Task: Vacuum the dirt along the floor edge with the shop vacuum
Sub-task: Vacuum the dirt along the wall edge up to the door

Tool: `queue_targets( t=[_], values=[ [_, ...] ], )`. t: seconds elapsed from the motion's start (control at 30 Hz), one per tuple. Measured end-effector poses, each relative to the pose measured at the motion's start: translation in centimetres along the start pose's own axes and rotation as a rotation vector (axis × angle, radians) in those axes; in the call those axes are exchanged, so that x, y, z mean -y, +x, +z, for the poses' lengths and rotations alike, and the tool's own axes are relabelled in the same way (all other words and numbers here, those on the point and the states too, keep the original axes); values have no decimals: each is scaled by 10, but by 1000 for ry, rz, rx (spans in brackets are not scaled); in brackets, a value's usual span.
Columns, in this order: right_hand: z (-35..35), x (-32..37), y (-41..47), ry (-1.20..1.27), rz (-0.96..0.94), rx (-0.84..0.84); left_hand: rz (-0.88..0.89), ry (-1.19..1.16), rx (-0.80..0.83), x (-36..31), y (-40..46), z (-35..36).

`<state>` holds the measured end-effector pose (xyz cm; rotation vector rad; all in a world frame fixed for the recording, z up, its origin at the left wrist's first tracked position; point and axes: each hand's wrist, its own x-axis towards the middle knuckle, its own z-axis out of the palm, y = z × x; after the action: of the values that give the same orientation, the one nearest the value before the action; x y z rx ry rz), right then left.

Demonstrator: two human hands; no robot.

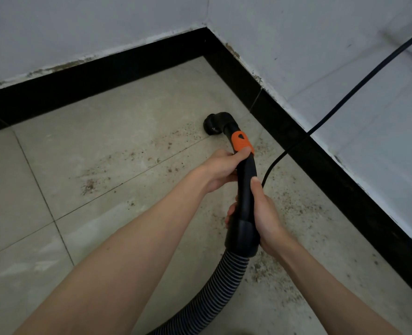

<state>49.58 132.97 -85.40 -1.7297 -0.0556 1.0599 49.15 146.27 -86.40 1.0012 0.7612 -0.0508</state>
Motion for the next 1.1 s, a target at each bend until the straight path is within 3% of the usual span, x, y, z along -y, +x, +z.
queue_targets(
  t=[0.27, 0.53, 0.83, 1.1],
  values=[
    [10, -9, -15, 2, -4, 0, 2, -17, -54, 11, -18, -5],
    [22, -1, 11, 116, -17, -81, 16, 137, -153, -9, 3, 7],
    [-1, 20, 28, 53, 23, 102, 44, -25, -149, -20, 17, -1],
    [-3, 14, 12, -75, 34, 156, 74, -138, -119, 1, -3, -12]
  ],
)
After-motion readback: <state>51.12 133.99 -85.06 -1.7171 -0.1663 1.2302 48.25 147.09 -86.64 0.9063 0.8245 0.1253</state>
